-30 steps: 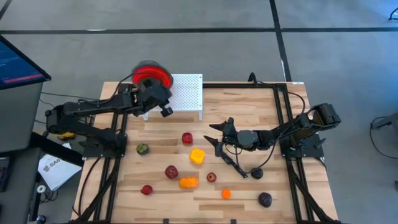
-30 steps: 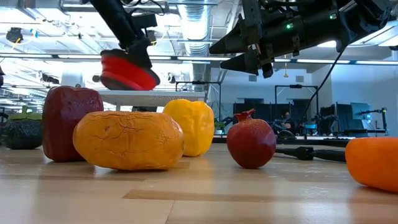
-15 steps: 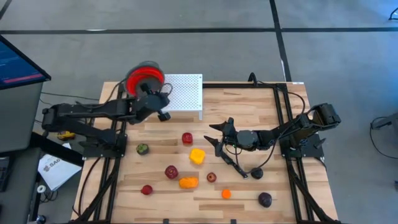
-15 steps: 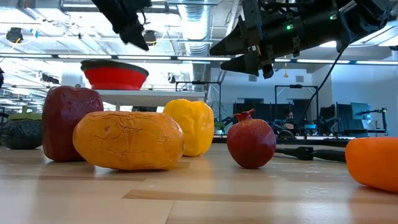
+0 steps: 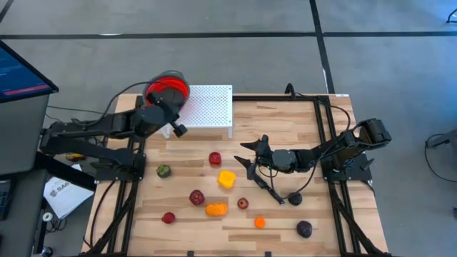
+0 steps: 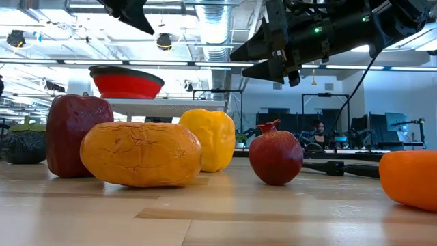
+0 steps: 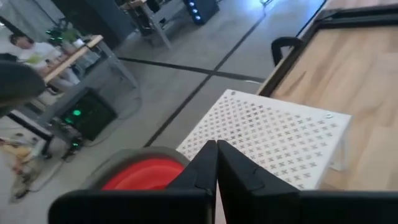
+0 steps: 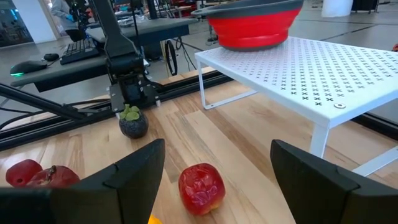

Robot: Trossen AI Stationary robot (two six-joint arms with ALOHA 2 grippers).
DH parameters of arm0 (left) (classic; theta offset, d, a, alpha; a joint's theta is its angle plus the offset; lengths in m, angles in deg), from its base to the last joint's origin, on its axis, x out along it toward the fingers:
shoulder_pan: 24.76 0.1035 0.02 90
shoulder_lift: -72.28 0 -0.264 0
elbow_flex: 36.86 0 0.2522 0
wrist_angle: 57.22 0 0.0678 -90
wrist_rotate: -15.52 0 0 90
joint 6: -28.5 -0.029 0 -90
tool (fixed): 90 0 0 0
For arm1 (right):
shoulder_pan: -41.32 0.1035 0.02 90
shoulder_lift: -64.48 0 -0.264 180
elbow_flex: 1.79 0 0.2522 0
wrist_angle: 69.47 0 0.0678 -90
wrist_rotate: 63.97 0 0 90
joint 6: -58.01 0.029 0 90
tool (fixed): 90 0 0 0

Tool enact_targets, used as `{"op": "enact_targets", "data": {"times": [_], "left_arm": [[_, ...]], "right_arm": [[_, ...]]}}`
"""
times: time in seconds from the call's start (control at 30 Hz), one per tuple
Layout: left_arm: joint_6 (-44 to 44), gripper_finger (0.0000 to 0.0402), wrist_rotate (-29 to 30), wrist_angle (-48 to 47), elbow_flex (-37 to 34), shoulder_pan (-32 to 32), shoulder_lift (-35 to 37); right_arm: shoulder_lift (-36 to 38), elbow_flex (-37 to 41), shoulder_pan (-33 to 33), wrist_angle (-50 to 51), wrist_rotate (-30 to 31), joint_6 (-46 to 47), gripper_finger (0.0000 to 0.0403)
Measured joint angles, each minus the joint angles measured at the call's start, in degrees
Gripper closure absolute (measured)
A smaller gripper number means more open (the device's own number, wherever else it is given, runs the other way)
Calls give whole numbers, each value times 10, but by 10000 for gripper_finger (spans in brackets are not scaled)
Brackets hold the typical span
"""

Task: Pick & Place Fruit
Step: Put the red strainer bowl on the shelf

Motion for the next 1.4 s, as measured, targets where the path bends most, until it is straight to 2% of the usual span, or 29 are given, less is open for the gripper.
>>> {"op": "enact_targets", "data": {"times": [0.13,0.33,0.47,0.6,0.77,0.87,0.97,1.03,1.17,1.4], "left_arm": [[40,365,-39,-35,0,0,14],[146,256,-42,-136,0,26,18],[160,192,-68,-140,0,51,7],[176,153,-88,-137,0,84,-15],[184,136,-123,-136,0,134,-46],[186,136,-154,-136,0,161,-59],[186,138,-161,-135,0,179,-66],[187,140,-167,-135,0,188,-69],[208,141,-224,-134,0,205,-69],[215,141,-229,-132,0,206,-75]], "right_arm": [[0,0,0,0,0,13,117],[0,0,0,0,0,15,117],[0,0,0,0,0,15,117],[0,0,0,0,0,15,117],[0,0,0,0,0,15,117],[0,0,0,0,0,15,117],[0,0,0,0,0,15,117],[0,0,0,0,0,15,117],[0,0,0,0,0,15,117],[0,0,0,0,0,15,117]]}}
